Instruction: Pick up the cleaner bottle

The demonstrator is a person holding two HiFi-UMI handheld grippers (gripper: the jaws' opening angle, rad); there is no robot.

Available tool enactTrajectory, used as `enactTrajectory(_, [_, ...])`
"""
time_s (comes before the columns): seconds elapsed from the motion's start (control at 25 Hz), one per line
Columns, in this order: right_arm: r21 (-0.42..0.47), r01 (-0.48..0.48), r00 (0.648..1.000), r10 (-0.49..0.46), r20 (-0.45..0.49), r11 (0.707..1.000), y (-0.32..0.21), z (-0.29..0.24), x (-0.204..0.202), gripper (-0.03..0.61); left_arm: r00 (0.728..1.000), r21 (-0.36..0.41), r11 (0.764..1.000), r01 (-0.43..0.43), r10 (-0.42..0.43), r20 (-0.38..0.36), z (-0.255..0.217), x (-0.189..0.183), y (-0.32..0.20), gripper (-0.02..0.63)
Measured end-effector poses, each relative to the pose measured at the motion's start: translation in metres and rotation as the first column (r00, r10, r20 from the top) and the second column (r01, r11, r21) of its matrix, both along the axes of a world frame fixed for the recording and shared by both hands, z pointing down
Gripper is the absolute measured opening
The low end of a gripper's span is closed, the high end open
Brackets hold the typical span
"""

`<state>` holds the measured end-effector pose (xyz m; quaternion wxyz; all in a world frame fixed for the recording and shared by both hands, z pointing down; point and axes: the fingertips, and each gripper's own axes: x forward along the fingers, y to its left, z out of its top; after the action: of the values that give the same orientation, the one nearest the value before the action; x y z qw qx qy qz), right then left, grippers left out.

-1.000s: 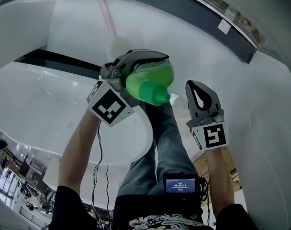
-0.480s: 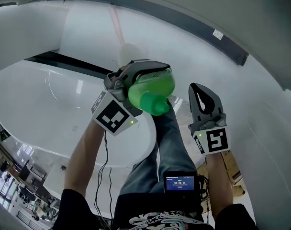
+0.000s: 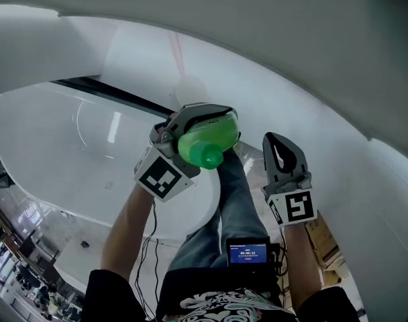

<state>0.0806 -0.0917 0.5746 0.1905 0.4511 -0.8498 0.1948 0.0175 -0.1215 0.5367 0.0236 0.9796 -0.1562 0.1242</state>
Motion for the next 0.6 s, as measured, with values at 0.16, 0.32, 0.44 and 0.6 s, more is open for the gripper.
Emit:
enactTrajectory(0.16, [0.019,0.001,1.000,-0.001,-0.004,1.000,0.000,-0.014,-0.009,0.026,1.000,-0.005,1.000,0.023,-0.023,0.020,-0.010,-0.015,0.006,0.202])
enactTrajectory(0.32, [0.037,0.000,1.000,0.000,-0.003,0.999,-0.001,-0.032,-0.015,0.026,0.999,0.003,0.999,0.045,-0.045,0.017,-0.027,-0.022,0.010,0.201])
enactTrajectory(0.44, [0.050,-0.009,1.000,0.009,0.000,0.999,0.002,-0.049,-0.014,0.026,0.999,-0.004,0.999,0.033,-0.033,0.005,-0.044,-0.019,0.017,0.195])
enactTrajectory(0.6, [0.057,-0.036,0.999,0.035,0.009,0.998,0.006,-0.066,-0.015,0.026,1.000,-0.005,1.000,0.027,-0.027,0.008,-0.061,-0.021,0.022,0.195])
